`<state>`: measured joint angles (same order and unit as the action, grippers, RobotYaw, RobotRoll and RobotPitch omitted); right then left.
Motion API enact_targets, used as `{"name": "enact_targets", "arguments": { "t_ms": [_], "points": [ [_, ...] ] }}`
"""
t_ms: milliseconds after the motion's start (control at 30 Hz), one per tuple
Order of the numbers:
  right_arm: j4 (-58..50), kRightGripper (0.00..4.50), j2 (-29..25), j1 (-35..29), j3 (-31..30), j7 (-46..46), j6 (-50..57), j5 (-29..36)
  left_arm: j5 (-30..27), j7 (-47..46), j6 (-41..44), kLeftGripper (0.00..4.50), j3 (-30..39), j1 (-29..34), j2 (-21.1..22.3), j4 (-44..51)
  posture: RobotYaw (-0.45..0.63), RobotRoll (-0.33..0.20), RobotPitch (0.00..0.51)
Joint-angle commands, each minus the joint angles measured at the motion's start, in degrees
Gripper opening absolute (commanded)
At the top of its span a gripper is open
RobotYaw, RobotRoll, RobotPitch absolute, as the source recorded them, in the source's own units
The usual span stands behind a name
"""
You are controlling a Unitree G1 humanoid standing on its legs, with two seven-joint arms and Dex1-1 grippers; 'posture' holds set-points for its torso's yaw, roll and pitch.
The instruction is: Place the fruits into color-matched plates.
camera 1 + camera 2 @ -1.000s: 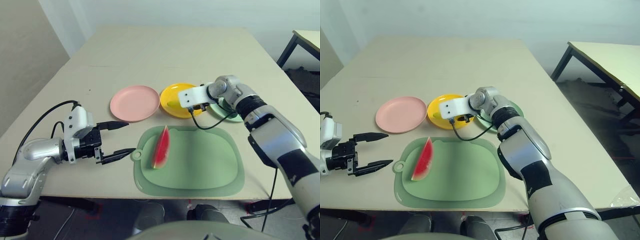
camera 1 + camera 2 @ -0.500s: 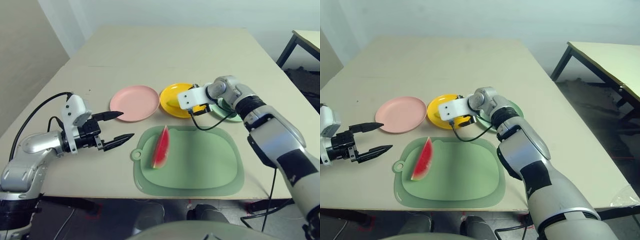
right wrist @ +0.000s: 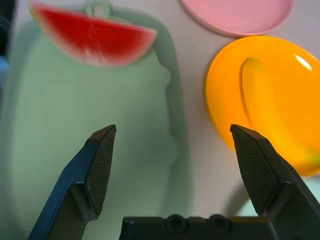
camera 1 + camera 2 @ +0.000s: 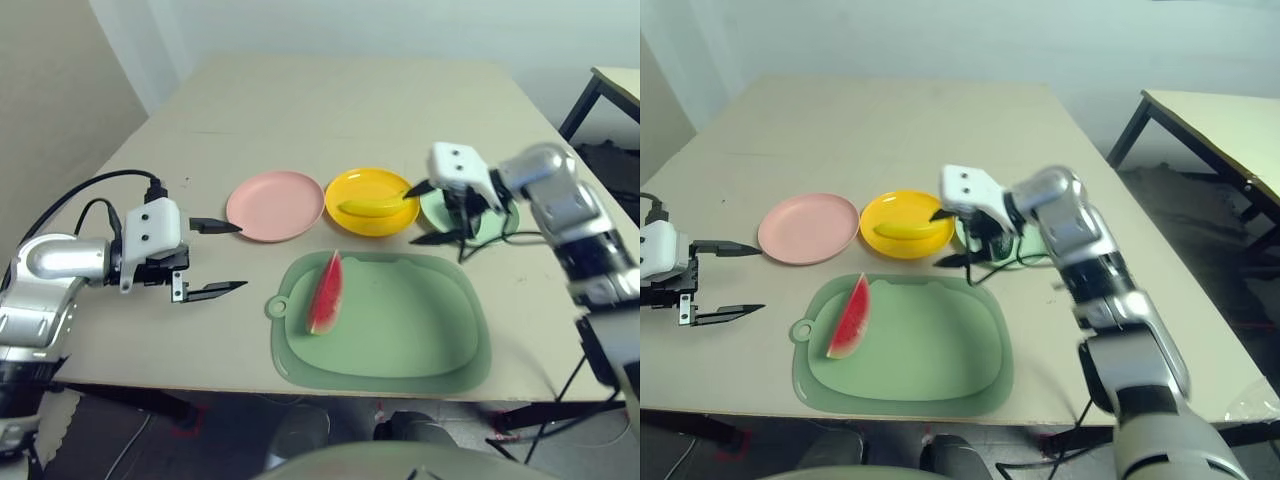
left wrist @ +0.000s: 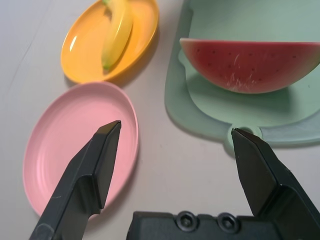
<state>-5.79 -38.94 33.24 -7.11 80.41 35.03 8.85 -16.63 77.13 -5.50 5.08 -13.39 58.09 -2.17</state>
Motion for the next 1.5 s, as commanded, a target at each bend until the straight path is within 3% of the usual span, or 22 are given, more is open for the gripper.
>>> {"name": "enact_targets", "arguments": {
  "t_ms": [33,233,433,633,800,1000,1233,1500],
  "points": [
    [-8.22,4.46,1.92,-5.32,4.19,-7.64,7.68,4.87,1.09,1.59,-1.77,4.50,-2.13,-1.29,-0.40,-1.79,0.12,0.000,0.000],
    [-13.33,4.46,8.16,-21.46,9.23,-17.89,-0.58,7.97,2.34,2.73,-3.92,4.50,-3.73,-4.01,-0.74,-4.31,0.13,0.000,0.000],
    [0.54,4.46,12.68,-31.56,9.70,-16.99,-29.92,6.77,6.81,7.62,-9.34,4.50,-10.00,-14.84,-1.64,-8.81,0.15,0.000,0.000],
    [15.24,4.46,13.14,-32.57,9.30,-10.33,-48.91,8.63,8.71,15.36,-16.98,4.50,-21.78,-27.07,-3.60,-11.92,0.13,0.000,0.000],
    [25.49,4.46,11.95,-31.95,8.53,-3.44,-56.74,9.89,6.86,15.37,-22.35,4.50,-34.58,-36.12,-4.96,-14.20,0.10,0.000,0.000],
    [29.91,4.46,8.89,-34.18,6.33,6.08,-63.17,10.95,5.53,15.37,-27.92,4.50,-45.56,-43.15,-8.48,-20.31,0.07,0.000,0.000],
    [31.07,4.46,8.26,-34.05,6.14,10.09,-63.06,14.05,5.34,15.37,-31.77,4.50,-50.84,-45.83,-11.90,-24.63,0.06,0.000,0.000],
    [26.24,4.46,9.53,-32.65,6.67,7.27,-56.13,16.91,6.41,15.37,-32.71,4.50,-56.20,-45.60,-13.25,-24.11,0.05,0.000,0.000]
  ]
}}
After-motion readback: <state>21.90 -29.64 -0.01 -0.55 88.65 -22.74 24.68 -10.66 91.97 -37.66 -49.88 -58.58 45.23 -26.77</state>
